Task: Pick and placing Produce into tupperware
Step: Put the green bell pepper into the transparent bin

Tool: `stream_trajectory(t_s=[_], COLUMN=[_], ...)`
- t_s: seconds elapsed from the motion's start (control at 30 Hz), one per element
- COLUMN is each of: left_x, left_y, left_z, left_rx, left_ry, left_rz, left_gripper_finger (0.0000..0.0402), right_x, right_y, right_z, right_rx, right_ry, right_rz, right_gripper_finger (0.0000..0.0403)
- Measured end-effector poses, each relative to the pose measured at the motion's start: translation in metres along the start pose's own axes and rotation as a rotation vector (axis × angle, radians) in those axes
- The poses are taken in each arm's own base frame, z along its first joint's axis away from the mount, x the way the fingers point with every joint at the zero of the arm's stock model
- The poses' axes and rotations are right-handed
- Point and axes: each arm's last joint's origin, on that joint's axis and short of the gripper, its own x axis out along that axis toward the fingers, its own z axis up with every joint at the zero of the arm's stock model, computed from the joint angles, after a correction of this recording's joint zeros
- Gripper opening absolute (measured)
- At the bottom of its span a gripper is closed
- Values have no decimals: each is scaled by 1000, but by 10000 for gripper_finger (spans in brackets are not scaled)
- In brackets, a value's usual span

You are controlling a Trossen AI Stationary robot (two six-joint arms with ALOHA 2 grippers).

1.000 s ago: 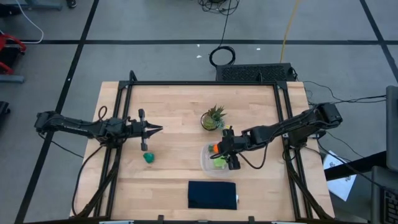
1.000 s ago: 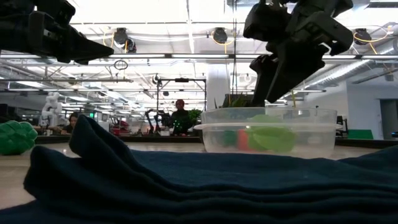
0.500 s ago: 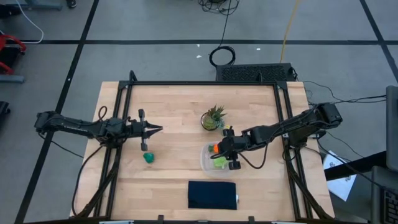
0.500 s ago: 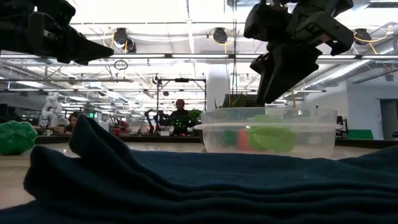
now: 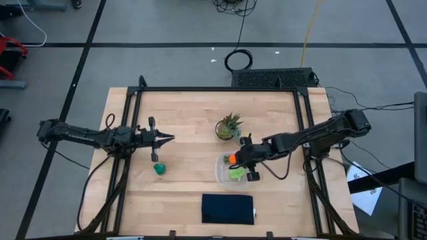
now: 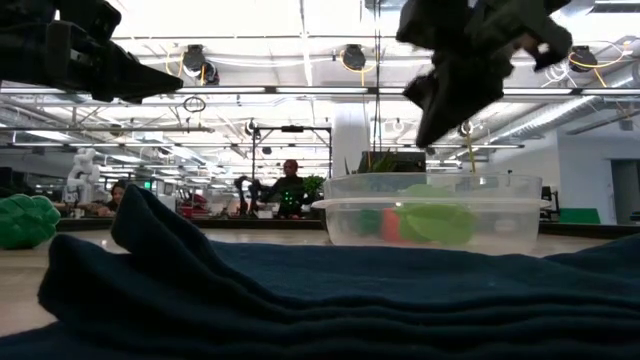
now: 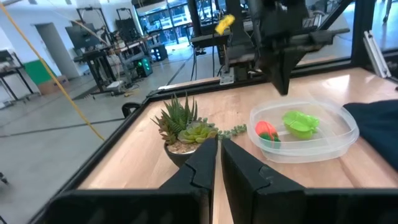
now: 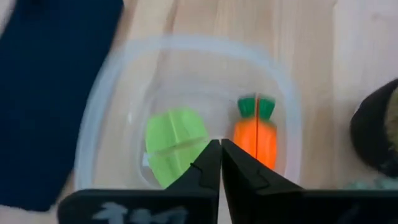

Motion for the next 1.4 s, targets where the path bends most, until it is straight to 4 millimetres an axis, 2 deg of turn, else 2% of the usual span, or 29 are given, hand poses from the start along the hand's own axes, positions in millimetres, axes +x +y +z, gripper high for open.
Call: stream_trajectory(t_s=[0.1, 0.3, 0.47, 0.73, 0.87, 1.1, 1.4], left_x=[0, -1, -1, -1, -1, -1, -1], left_y=[0, 0, 1, 1, 1, 1, 0], left_z=[1, 2, 3, 3, 3, 3, 2], left_rx=[4, 14, 13, 13, 9, 14, 11], left_ry=[-9, -10, -24, -24, -27, -23, -20], left_rz=[2, 29, 41, 40, 27, 25, 25], left_gripper_finger=[31, 30, 30, 30, 30, 30, 30], right_x=[-13, -47, -76, -102, -108, -90, -97], right_y=[-1, -5, -11, -17, -18, -22, -27], right_z=[-3, -16, -41, -86, -106, -136, -151], right_rx=[7, 80, 136, 176, 201, 204, 184], right_ry=[-49, -293, -417, -583, -723, -777, -914], right_rz=[2, 13, -70, -170, -161, -182, -131], right_gripper_finger=[3, 1, 1, 0, 0, 0, 0])
